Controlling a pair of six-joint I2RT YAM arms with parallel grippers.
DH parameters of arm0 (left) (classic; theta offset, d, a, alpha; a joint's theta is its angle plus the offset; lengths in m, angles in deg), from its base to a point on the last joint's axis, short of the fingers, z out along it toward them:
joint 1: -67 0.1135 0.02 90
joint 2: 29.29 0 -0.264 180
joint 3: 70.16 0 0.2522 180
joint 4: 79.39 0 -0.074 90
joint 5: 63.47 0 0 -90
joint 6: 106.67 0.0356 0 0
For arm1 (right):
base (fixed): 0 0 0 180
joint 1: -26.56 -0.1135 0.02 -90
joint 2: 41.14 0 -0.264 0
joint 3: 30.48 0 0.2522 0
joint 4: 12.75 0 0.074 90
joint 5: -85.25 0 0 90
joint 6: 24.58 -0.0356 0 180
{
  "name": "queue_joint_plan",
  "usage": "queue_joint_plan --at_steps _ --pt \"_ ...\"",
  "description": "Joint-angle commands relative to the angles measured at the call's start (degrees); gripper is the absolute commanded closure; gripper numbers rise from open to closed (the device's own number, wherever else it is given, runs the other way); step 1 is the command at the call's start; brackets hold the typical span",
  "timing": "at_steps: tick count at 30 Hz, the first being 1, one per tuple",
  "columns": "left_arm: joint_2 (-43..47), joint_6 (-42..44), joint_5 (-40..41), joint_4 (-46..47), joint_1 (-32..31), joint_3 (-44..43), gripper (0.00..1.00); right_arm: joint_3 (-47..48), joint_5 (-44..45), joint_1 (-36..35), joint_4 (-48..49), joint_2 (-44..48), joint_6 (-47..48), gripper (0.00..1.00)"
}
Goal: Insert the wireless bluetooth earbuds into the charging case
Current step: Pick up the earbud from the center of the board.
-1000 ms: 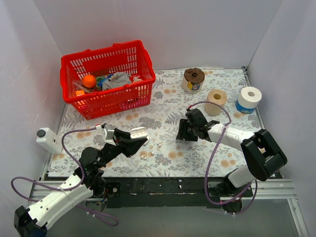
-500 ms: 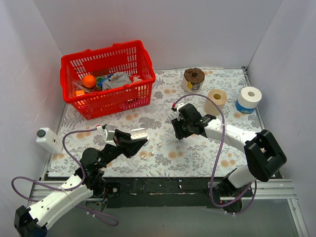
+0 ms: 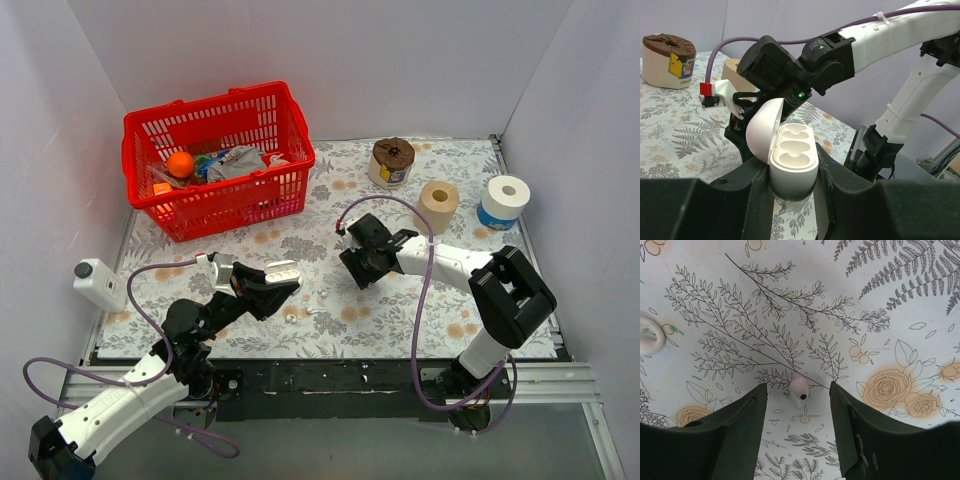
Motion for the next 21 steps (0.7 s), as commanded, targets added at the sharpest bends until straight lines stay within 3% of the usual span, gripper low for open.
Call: queue_joint_plan --at_steps 1,21 --pt "0.5 0.5 -0.4 -0.4 -0.1 -1.1 1.0 2.2 1.6 -0.7 0.3 -1.1 1.4 0.41" --pt "1.1 0.1 -0.4 -0.8 -0.1 -0.9 1.0 0.2 2.4 -2.1 1.6 -4.2 1.2 0.56"
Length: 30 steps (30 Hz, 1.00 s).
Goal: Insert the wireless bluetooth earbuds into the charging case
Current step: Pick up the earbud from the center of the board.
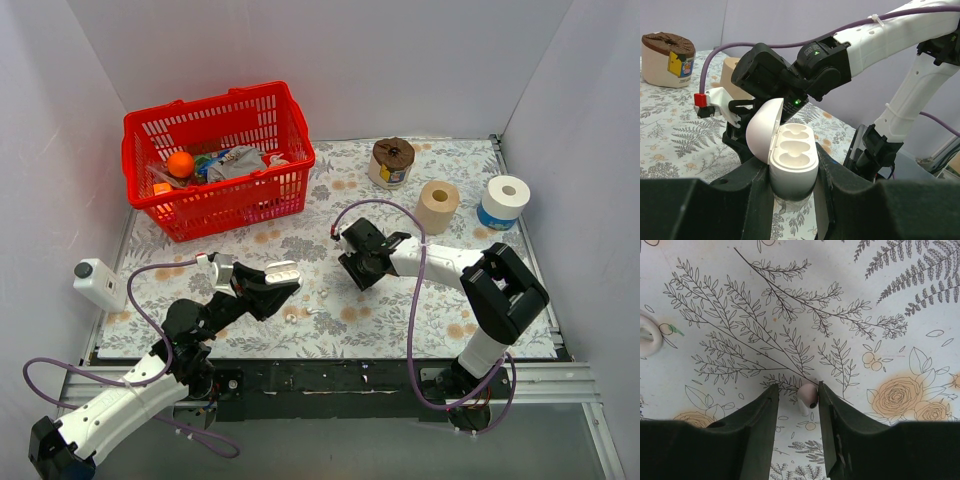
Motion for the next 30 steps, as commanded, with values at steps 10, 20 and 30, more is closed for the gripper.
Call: queue_joint_plan --at_steps 10,20,30 --pt "1.4 -0.1 -0.1 -0.7 0.0 -0.6 1.0 -1.1 0.6 -0.3 0.8 0.3 -1.0 0.52" --pt "1.3 -0.7 -0.3 -0.5 -0.1 -0.5 1.0 -2.7 0.1 -0.4 0.2 2.4 -1.1 0.55" --pt "1.5 -1.0 -0.3 -0.7 -0.1 -0.4 1.0 -2.9 -0.7 -0.3 0.3 1.9 -1.2 0.6"
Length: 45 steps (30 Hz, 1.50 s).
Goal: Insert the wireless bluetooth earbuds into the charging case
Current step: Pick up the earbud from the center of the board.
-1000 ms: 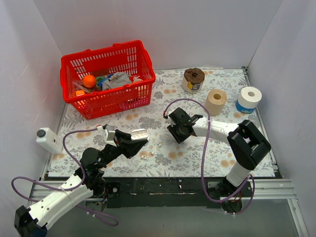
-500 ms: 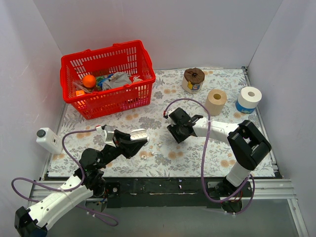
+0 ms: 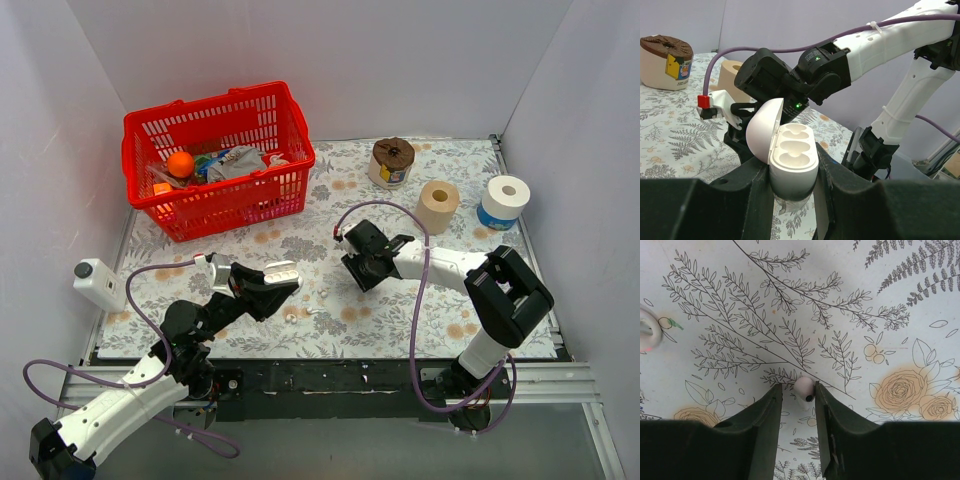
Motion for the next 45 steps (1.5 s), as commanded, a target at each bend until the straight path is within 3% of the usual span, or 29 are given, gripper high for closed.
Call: queue_joint_plan --at_steps 1,9,17,21,30,45 --pt "0.6 -0.2 -0.3 -0.6 -0.1 -0.4 1.0 -0.8 -0.8 -0.2 -0.8 0.1 -0.1 0.62" --pt "0.6 -0.2 -0.3 -1.1 -0.1 -0.5 1.0 -1.0 -0.3 -0.2 0.0 0.3 -1.2 0.82" --pt "-0.7 0.1 0.0 0.6 -0.1 -1.1 1.0 1.4 0.9 -0.3 3.2 15.3 -2.8 0.99" --pt "-3.0 0.1 0.0 3.6 -0.1 -1.6 1.0 3.3 -0.8 -0.3 4.4 21.7 -4.6 0.99" --pt "-13.4 1.8 -1.4 16.0 -0.1 -5.7 1.0 1.9 -10.9 -0.3 22.8 38.9 -11.0 0.99" --pt "-40.0 4.2 -7.6 33.3 -0.1 -23.2 1.0 2.6 -26.2 -0.4 43.1 44.5 -14.2 0.99"
